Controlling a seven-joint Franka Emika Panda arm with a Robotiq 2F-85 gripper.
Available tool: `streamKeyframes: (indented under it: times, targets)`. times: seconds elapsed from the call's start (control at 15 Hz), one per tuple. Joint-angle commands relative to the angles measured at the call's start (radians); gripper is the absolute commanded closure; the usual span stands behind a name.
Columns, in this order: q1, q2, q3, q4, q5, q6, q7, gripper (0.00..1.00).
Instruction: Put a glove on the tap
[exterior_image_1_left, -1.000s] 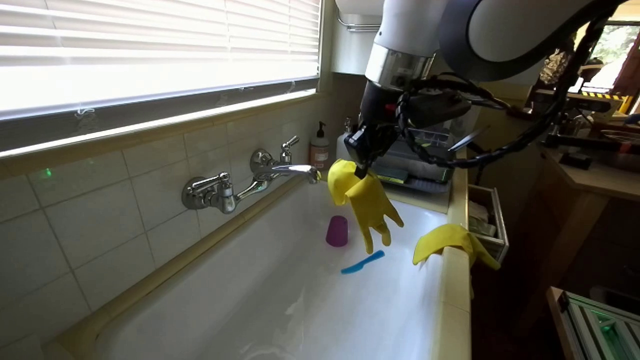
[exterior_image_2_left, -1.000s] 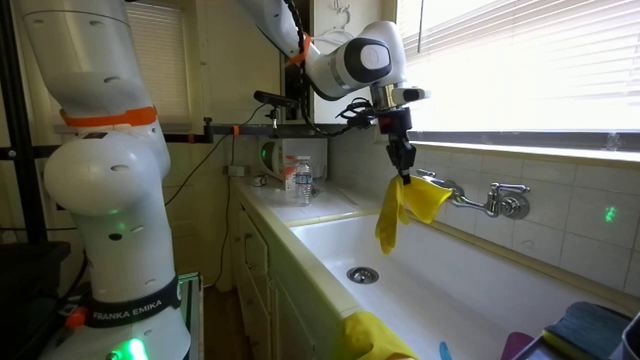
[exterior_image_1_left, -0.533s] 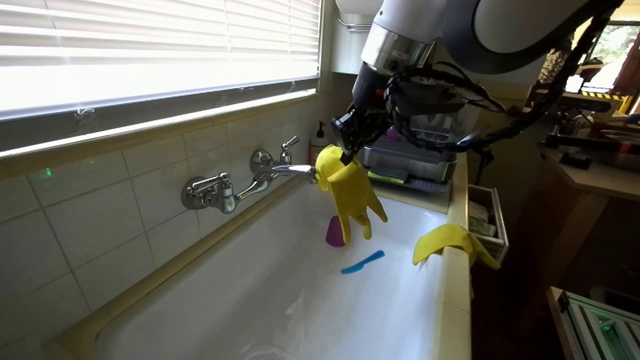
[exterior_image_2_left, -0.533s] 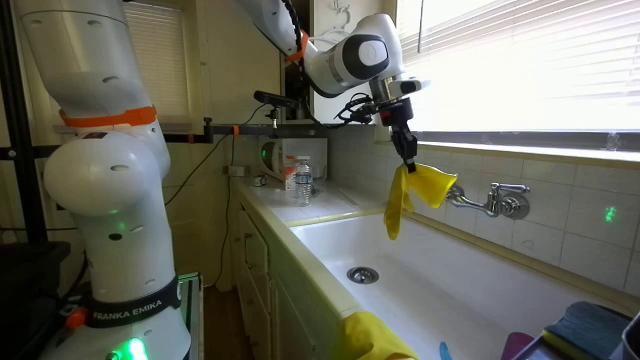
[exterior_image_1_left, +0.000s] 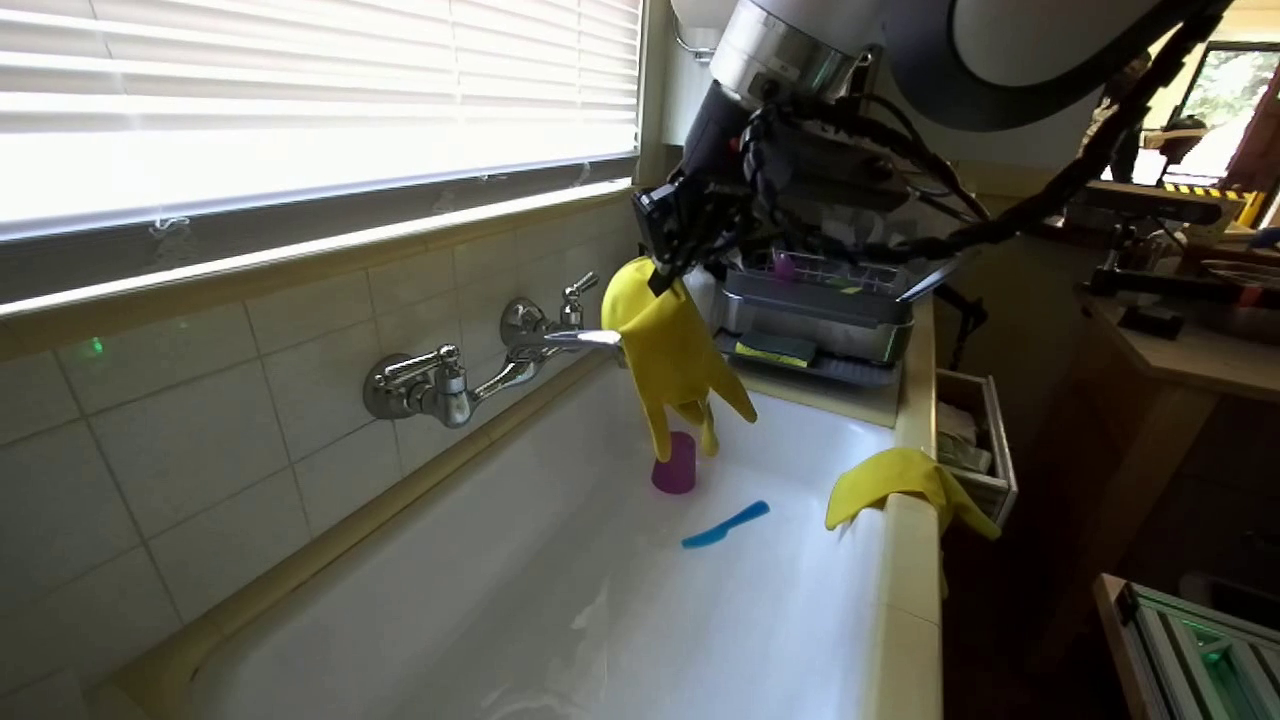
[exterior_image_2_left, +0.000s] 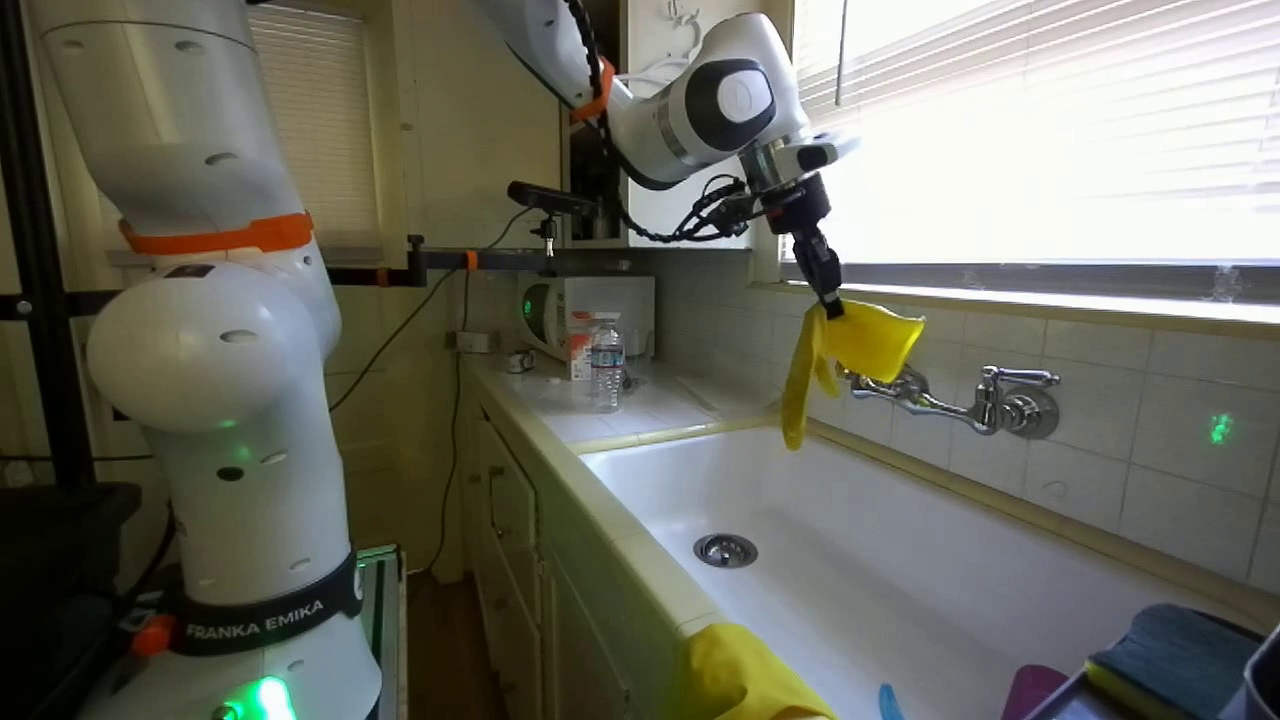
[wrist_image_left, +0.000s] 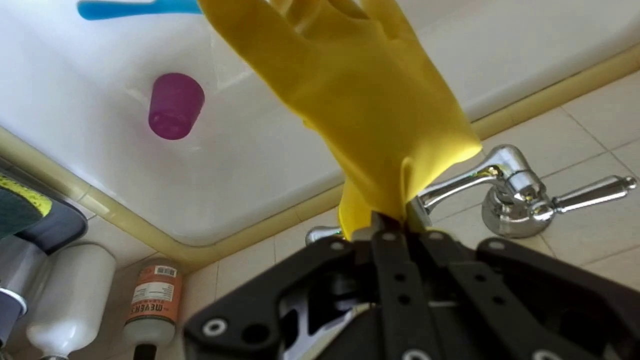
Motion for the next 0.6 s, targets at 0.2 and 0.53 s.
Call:
streamKeyframes:
  times: [0.2, 0.53]
  targets:
    - [-0.039, 0.022, 0.041, 0.008, -0.121, 0.155, 0.254, 0.99]
    - [-0.059, 0.051, 0.057, 0.014, -0.225, 0.216, 0.445, 0.99]
